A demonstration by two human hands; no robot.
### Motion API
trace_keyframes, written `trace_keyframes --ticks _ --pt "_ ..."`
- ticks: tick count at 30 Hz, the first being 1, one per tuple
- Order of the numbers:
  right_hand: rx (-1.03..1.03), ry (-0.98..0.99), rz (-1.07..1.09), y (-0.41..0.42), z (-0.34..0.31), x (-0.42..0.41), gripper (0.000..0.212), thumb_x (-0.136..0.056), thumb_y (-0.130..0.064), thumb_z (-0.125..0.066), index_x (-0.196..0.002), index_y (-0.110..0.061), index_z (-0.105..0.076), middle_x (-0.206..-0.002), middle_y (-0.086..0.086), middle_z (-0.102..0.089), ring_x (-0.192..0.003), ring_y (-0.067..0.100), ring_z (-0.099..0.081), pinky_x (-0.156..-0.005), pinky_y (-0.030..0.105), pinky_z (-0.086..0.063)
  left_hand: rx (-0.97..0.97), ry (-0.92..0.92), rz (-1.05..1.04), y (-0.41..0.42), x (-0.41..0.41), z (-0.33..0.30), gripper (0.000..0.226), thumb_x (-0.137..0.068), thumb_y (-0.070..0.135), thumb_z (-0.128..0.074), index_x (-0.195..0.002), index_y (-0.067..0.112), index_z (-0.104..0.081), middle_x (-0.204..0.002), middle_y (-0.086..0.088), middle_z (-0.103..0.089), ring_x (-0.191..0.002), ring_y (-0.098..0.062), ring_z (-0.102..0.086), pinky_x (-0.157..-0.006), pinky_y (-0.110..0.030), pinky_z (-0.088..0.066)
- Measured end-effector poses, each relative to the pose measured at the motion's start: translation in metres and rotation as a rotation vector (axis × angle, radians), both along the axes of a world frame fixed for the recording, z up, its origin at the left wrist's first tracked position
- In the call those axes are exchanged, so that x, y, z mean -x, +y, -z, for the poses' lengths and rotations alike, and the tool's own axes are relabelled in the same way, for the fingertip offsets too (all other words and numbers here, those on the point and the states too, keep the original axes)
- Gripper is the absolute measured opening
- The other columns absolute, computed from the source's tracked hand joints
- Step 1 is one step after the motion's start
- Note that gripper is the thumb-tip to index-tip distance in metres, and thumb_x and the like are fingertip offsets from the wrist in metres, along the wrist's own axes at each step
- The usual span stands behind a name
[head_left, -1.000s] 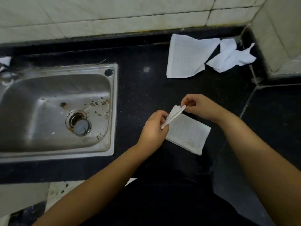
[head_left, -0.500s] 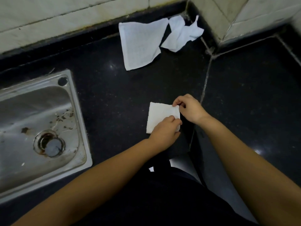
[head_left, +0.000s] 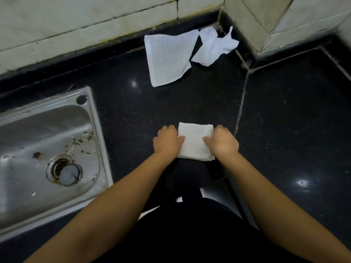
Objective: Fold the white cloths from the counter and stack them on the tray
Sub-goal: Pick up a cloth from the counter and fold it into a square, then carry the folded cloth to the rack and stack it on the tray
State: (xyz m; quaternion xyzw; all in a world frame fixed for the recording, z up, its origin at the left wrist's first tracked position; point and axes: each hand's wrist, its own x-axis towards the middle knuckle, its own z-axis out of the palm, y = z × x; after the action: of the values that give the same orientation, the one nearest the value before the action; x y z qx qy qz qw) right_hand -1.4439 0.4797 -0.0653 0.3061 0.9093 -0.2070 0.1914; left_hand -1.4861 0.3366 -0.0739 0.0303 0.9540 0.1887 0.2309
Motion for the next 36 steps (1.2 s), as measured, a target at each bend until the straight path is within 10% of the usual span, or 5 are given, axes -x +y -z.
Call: trace_keyframes --ticks 6,14,18,36 --pt "0.064 -0.006 0.006 -0.001 -0.001 0.002 0.030 -0.091 -0.025 -0.048 -0.115 -0.008 -0.055 -0.121 0.013 -0.053 -0.107 0.031 -0.054 -0.088 0.040 -0.045 -0.265 -0.017 -0.089 -0.007 -0.001 -0.007 0.010 -0.091 0.023 -0.057 -0.085 0.017 -0.052 -0.093 0.000 -0.054 -0.077 -0.011 -0.051 -0.067 -0.024 -0.043" --pt "0.923 0.397 0.486 0.028 -0.036 -0.021 0.019 -0.088 -0.009 -0.063 -0.106 -0.004 -0.063 -0.100 0.007 -0.071 -0.089 0.017 -0.068 -0.079 0.028 -0.052 -0.849 -0.250 -0.209 -0.015 0.004 -0.046 0.018 -0.092 0.015 -0.058 -0.075 0.015 -0.051 -0.072 0.003 -0.061 -0.066 -0.009 -0.056 -0.058 -0.017 -0.046" --pt "1.058 0.535 0.627 0.015 -0.055 -0.061 0.007 -0.089 -0.009 -0.060 -0.093 -0.010 -0.065 -0.096 0.005 -0.071 -0.086 0.016 -0.068 -0.073 0.027 -0.054 -0.892 -0.355 -0.089 -0.016 -0.007 -0.060 0.015 -0.093 0.016 -0.056 -0.078 0.014 -0.052 -0.081 -0.004 -0.064 -0.079 -0.019 -0.059 -0.075 -0.038 -0.049" --pt "0.593 1.141 1.537 -0.096 -0.059 -0.423 0.011 -0.093 -0.015 -0.056 -0.093 -0.016 -0.067 -0.090 -0.003 -0.072 -0.080 0.014 -0.068 -0.072 0.031 -0.058 -0.683 -0.673 0.856 0.044 -0.275 -0.060 0.017 -0.094 0.017 -0.054 -0.078 0.016 -0.047 -0.078 -0.008 -0.055 -0.072 -0.014 -0.052 -0.060 -0.025 -0.040"
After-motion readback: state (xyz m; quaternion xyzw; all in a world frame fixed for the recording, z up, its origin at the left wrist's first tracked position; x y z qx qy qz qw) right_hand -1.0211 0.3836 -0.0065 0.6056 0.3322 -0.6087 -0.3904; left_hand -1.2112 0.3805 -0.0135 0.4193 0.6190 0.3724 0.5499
